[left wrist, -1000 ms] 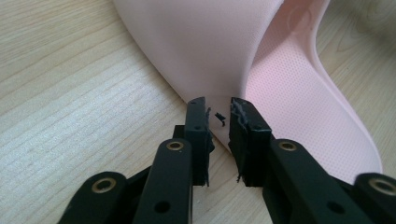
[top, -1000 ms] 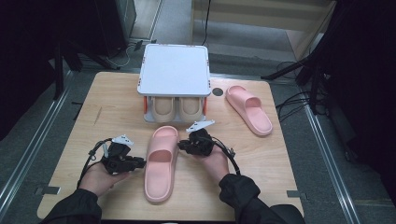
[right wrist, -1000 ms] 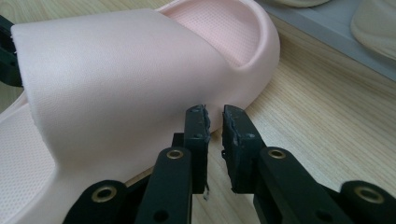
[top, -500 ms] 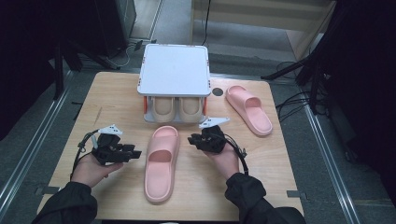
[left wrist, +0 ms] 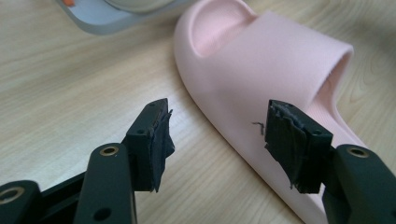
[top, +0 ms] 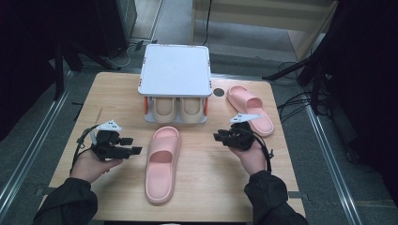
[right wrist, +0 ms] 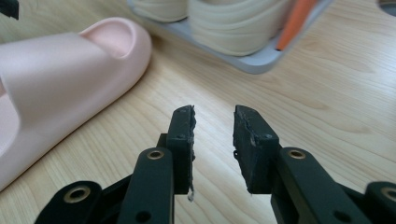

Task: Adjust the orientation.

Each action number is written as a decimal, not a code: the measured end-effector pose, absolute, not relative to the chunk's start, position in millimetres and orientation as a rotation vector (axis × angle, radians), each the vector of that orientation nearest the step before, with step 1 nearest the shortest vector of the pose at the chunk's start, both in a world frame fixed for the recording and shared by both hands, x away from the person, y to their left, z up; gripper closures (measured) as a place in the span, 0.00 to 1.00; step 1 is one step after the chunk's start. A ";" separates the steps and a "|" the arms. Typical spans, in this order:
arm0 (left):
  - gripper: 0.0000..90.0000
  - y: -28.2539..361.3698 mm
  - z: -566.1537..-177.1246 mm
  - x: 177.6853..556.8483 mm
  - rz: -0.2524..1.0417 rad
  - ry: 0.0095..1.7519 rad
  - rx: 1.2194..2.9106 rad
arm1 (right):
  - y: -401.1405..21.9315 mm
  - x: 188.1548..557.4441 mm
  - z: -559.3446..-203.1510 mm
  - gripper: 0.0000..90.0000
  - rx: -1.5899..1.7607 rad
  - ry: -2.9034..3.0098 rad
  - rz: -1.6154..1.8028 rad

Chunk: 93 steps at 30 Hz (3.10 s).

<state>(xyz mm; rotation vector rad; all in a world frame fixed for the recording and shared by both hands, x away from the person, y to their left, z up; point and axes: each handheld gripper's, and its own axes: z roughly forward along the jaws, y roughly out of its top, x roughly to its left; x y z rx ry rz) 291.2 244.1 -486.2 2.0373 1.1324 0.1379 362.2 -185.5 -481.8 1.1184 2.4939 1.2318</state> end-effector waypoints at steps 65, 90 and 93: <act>0.45 246.3 -492.5 295.9 0.073 1.178 2.022 | -266.9 466.3 -485.4 0.95 1.302 2.284 1.015; 0.45 239.7 -496.0 303.8 0.053 1.180 2.034 | -225.5 342.0 -464.1 0.95 1.095 2.445 1.025; 0.44 237.0 -496.0 305.6 0.048 1.175 2.034 | -217.3 334.0 -464.7 0.95 1.070 2.467 1.030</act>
